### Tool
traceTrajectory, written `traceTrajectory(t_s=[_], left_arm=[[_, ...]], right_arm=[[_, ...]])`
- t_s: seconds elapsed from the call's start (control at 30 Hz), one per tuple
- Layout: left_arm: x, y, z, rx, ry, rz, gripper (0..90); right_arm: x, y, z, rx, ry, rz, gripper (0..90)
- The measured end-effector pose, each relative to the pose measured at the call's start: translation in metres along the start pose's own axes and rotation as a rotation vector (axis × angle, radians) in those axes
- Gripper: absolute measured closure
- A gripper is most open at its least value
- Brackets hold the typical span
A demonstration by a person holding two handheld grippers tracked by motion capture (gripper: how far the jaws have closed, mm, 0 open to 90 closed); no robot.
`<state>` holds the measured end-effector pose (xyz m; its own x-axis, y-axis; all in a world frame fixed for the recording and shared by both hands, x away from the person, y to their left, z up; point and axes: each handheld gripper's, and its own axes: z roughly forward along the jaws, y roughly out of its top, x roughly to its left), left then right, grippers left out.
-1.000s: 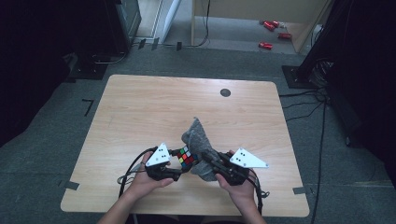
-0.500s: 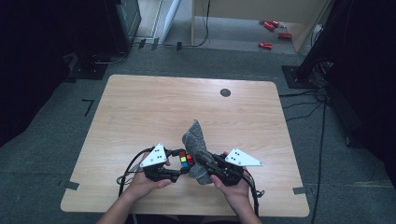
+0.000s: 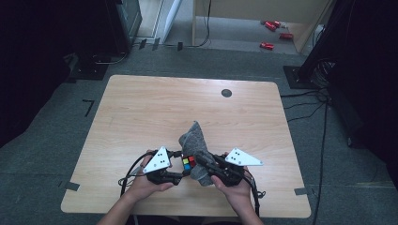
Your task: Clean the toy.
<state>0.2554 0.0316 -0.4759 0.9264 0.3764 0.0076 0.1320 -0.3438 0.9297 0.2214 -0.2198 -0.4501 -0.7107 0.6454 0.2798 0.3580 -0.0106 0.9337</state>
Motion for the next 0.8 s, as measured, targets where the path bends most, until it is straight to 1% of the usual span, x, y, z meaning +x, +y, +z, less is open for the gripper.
traceTrajectory(t_s=[0.07,0.17,0.23,0.3,0.33,0.4,0.43,0.5,0.53,0.6,0.67,0.77,0.8], left_arm=[[-0.002,0.001,0.001,0.013,0.017,0.019,34.1],[-0.006,0.003,0.002,0.025,0.030,0.055,34.1],[-0.010,0.004,0.003,0.037,0.035,0.080,34.2],[-0.013,0.005,0.004,0.050,0.050,0.103,34.2],[-0.013,0.005,0.004,0.052,0.054,0.106,34.2],[-0.012,0.006,0.004,0.049,0.059,0.105,34.2],[-0.012,0.006,0.003,0.050,0.062,0.103,34.2],[-0.011,0.006,0.002,0.050,0.065,0.101,34.2],[-0.010,0.006,0.002,0.047,0.065,0.097,34.2],[-0.010,0.006,0.001,0.040,0.062,0.092,34.2],[-0.011,0.007,0.002,0.037,0.064,0.092,34.2],[-0.012,0.007,0.001,0.033,0.065,0.099,34.2],[-0.012,0.008,0.001,0.032,0.067,0.098,34.2]], right_arm=[[0.007,0.001,0.002,0.013,0.013,-0.033,69.1],[0.016,0.002,0.005,0.043,0.026,-0.086,68.9],[0.017,0.002,0.007,0.059,0.051,-0.094,68.9],[0.017,0.002,0.009,0.086,0.079,-0.086,68.8],[0.015,0.002,0.009,0.096,0.086,-0.078,69.0],[0.010,0.003,0.008,0.092,0.078,-0.057,69.5],[0.006,0.003,0.007,0.085,0.064,-0.042,69.7],[-0.001,0.002,0.004,0.077,0.010,-0.027,69.8],[-0.004,0.002,0.002,0.075,-0.006,-0.014,69.9],[-0.005,0.002,0.001,0.071,-0.008,-0.002,69.8],[0.002,0.003,0.002,0.067,0.010,-0.028,69.6],[0.016,0.005,0.006,0.077,0.078,-0.083,69.3],[0.020,0.005,0.007,0.079,0.073,-0.106,69.3]])
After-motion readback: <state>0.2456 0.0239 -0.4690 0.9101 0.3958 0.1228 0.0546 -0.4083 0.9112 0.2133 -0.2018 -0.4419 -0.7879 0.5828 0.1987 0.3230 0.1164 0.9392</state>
